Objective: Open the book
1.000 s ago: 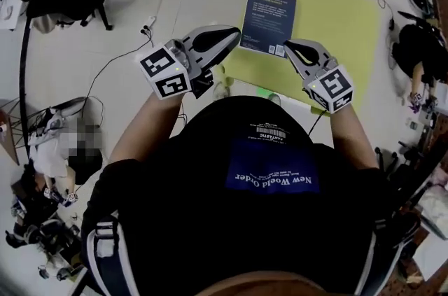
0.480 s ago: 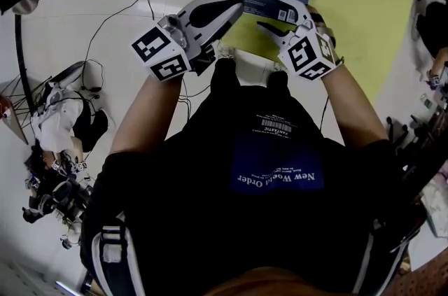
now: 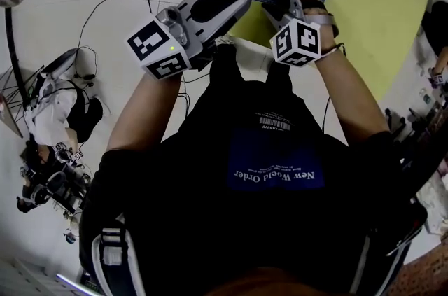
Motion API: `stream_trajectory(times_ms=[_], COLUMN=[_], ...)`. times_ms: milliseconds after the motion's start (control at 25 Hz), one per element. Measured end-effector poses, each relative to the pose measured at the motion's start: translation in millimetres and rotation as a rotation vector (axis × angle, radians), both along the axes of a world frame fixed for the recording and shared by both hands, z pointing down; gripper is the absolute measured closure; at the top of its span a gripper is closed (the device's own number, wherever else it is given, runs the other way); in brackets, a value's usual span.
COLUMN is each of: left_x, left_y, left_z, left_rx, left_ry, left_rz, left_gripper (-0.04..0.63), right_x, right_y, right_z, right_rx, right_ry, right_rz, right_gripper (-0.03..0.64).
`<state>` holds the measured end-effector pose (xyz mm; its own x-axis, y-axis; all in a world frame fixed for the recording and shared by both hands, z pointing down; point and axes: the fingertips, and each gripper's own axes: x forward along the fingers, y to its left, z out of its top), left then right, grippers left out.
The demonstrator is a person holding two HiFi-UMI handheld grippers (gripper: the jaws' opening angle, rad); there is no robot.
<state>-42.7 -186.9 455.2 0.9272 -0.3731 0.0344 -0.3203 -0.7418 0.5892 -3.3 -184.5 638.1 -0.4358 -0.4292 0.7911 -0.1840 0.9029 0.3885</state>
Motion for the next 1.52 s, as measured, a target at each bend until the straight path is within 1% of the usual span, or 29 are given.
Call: stream_trajectory(times_ms=[120, 240, 400, 520, 680, 800, 960, 1080, 1280, 1400, 1520], left_x=[-5.6, -10.0, -11.6, -8.7, -6.0, -4.9, -4.4, -5.6, -5.2, -2.5, 17.7], left_y=[1.5, 4.2, 4.9, 5.8, 9.7, 12.4, 12.8, 13.3, 15.6, 17.5, 26.2], left_z=[-1.1, -2.7, -0.5, -1.1, -5.8, -7.9, -7.1, -3.2, 6.0, 7.5, -6.2], left_rx=[-0.009, -0.018, -0.029, -0.032, -0.035, -0.041, -0.050, -0.057, -0.068, -0.076, -0.071], left_ry=[0.015, 0.024, 0.028, 0.030, 0.030, 0.031, 0.028, 0.028, 0.022, 0.022, 0.020], left_rz=[-0.014, -0.024, -0.031, -0.027, -0.016, -0.009, 0.002, 0.011, 0.035, 0.046, 0.062], left_gripper=[0.592, 0.592, 0.592, 0.592, 0.592, 0.592, 0.592, 0.592, 0.592, 0.592, 0.592], right_x=[-0.1, -0.8, -0.7, 0.7, 2.9, 7.5, 17.2, 33.0, 80.7, 108.1, 146.1], right_y=[1.0, 5.5, 6.7, 7.2, 6.9, 7.2, 4.4, 3.3, 2.0, 2.4, 8.8], right_z=[-1.9, -4.8, -5.8, -11.6, -28.0, -41.4, -59.9, -69.4, -77.9, -86.9, -106.7], right_rx=[-0.011, -0.027, -0.060, -0.070, -0.084, -0.100, -0.155, -0.197, -0.290, -0.343, -0.379], right_ry=[-0.009, -0.015, -0.034, -0.080, -0.163, -0.244, -0.427, -0.590, -0.903, -1.087, -1.265], right_rz=[0.000, -0.002, 0.014, 0.041, 0.104, 0.166, 0.294, 0.433, 0.708, 0.835, 0.927], right_gripper=[0.375, 0.422, 0.465, 0.507, 0.528, 0.538, 0.549, 0.554, 0.557, 0.557, 0.557])
